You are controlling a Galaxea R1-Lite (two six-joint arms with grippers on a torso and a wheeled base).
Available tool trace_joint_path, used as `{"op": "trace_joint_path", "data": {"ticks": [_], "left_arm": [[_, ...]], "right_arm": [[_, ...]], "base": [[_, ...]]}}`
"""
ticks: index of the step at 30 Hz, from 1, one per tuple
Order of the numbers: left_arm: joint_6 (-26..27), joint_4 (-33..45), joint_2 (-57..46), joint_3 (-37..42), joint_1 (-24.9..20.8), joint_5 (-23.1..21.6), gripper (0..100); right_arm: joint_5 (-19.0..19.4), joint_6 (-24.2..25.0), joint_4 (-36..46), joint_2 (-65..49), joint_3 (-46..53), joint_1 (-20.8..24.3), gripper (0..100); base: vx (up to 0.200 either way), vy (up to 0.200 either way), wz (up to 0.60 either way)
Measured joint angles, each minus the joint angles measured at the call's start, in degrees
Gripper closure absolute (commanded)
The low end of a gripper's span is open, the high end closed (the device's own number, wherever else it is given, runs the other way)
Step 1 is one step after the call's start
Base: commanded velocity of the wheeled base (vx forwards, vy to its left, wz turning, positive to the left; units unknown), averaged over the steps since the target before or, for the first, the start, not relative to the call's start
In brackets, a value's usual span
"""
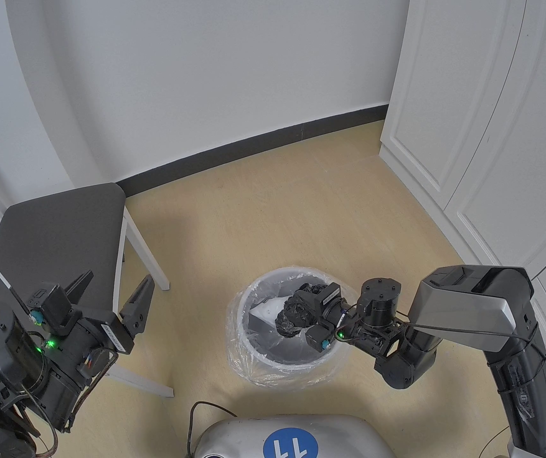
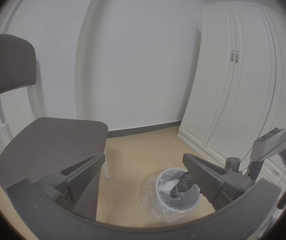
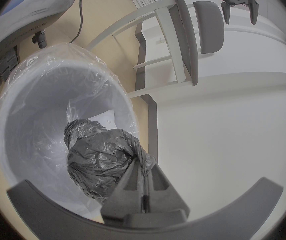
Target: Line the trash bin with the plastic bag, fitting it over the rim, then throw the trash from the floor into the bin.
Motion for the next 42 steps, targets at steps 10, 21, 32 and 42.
{"op": "trace_joint_path", "data": {"ticks": [10,21,32,42], "left_arm": [[0.0,0.0,-0.5,0.1,-0.3,0.0,0],[0.0,-0.1,-0.9,0.0,-0.2,0.0,0],[0.0,-0.1,-1.0,0.1,-0.2,0.0,0],[0.0,0.0,-1.0,0.1,-0.2,0.0,0]], "right_arm": [[-0.1,1.2,0.0,1.6,-0.4,2.2,100],[-0.1,1.3,-0.1,2.0,1.5,2.6,100],[0.2,1.2,-0.7,0.6,6.6,1.9,100],[0.0,1.2,-0.5,0.7,3.6,1.9,100]], "base": [[0.0,0.0,0.0],[0.0,0.0,0.0],[0.0,0.0,0.0],[0.0,0.0,0.0]]}}
